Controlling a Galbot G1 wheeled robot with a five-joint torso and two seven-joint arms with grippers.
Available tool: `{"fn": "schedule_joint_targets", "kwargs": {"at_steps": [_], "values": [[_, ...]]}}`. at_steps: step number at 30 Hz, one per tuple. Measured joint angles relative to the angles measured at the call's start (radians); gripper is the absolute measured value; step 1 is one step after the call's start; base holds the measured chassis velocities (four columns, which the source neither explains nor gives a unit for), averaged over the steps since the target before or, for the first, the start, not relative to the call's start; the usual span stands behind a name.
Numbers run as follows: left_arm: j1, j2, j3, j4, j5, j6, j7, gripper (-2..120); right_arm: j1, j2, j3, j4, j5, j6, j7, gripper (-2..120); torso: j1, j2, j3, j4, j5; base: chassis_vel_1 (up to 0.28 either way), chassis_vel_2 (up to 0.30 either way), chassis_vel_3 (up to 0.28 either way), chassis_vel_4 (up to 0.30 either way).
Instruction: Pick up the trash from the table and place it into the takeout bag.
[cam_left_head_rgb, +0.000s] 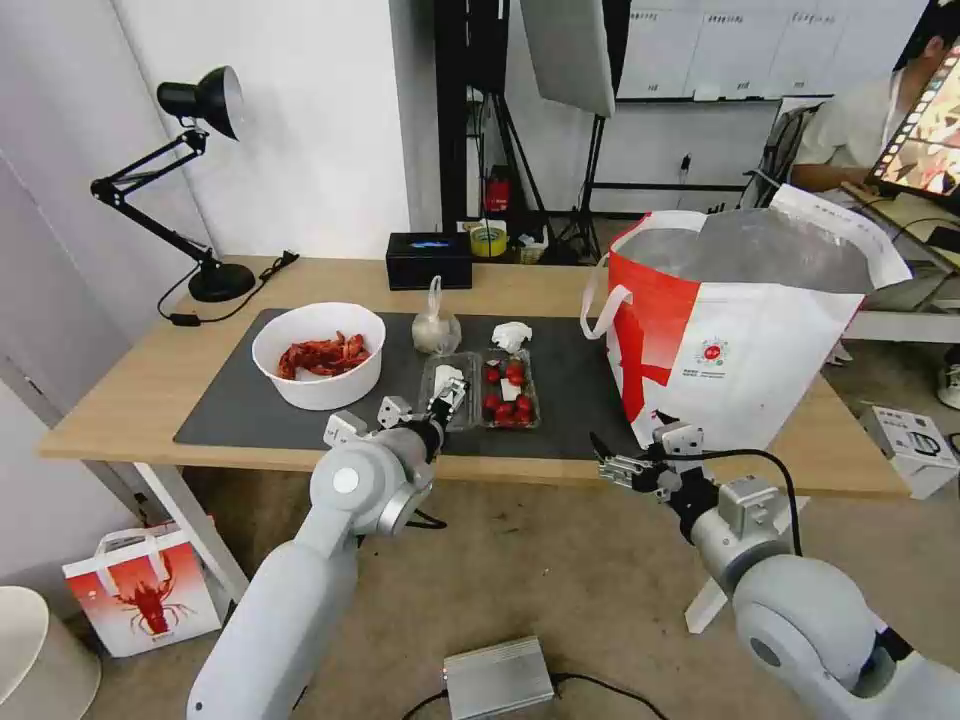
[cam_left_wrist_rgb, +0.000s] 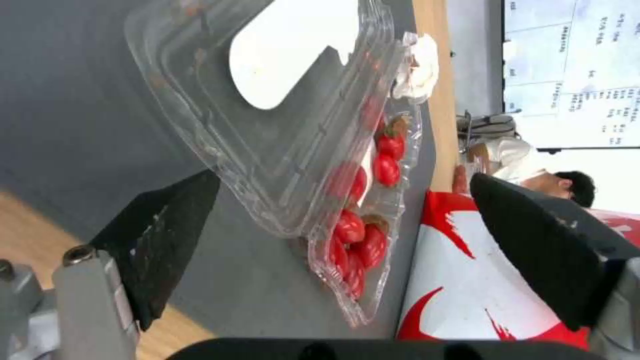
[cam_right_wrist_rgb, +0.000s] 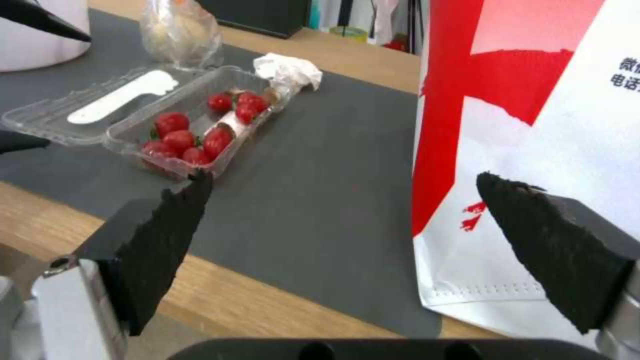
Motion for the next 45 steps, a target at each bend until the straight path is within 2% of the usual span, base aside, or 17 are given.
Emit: {"fn": "schedule_joint_targets", "kwargs": {"at_steps": [8, 30, 38, 45], "values": [[-0.006, -0.024, 0.009, 0.011, 0.017, -0.006, 0.006, 100, -0.003, 0.006, 0.002, -0.002, -0.002, 0.0, 0.0, 100, 0.0, 0.0, 0.0, 0.0, 0.0001, 0.0, 0.0, 0.0, 0.0], [0.03, -0.021, -0.025, -0.009, 0.053, -0.04, 0.038, 100, 0.0, 0.021, -0.011, -0.017, -0.019, 0.004, -0.003, 100, 0.0, 0.0, 0.0, 0.0001, 0.0001, 0.0, 0.0, 0.0, 0.0], [0.025, -0.036, -0.035, -0.013, 0.063, -0.059, 0.069, 100, -0.003, 0.021, -0.011, -0.021, -0.028, 0.025, -0.007, 100, 0.0, 0.0, 0.0, 0.0001, 0.0001, 0.0, 0.0, 0.0, 0.0], [0.036, -0.028, -0.033, -0.05, 0.061, -0.067, 0.105, 100, -0.006, 0.022, -0.009, -0.022, -0.032, 0.03, -0.009, 100, 0.0, 0.0, 0.0, 0.0001, 0.0001, 0.0, 0.0, 0.0, 0.0]]}}
